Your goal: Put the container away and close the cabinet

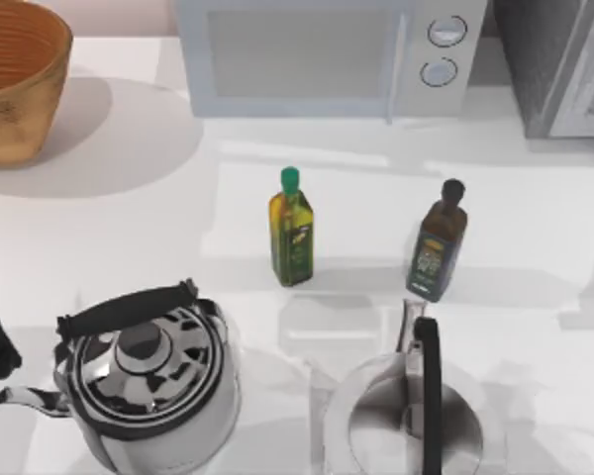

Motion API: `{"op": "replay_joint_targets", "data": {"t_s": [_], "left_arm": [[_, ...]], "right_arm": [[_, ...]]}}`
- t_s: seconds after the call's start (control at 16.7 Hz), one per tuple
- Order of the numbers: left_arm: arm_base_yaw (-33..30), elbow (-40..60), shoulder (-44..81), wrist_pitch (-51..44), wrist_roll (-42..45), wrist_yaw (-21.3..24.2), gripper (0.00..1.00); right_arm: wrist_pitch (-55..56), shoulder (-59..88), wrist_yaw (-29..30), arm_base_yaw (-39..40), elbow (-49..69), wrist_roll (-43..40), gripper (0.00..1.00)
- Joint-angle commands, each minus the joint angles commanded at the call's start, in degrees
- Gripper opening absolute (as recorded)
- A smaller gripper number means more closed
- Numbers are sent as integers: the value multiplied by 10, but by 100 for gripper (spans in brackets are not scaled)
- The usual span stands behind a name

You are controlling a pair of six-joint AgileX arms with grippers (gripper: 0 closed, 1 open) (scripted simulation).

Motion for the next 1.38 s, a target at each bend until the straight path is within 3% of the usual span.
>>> {"op": "replay_joint_targets", "data": {"t_s": [0.36, 0.84, 1.08, 1.38], "left_arm": [[0, 0, 0, 0, 0, 0, 100], [0, 0, 0, 0, 0, 0, 100], [0, 0, 0, 0, 0, 0, 100], [0, 0, 0, 0, 0, 0, 100]], "right_arm": [[-88, -211, 23, 28, -91, 4, 0], [-102, -226, 28, 31, -97, 6, 0], [-125, -152, 42, 38, -12, 7, 0], [-181, 23, 68, 63, 210, 9, 0]]}}
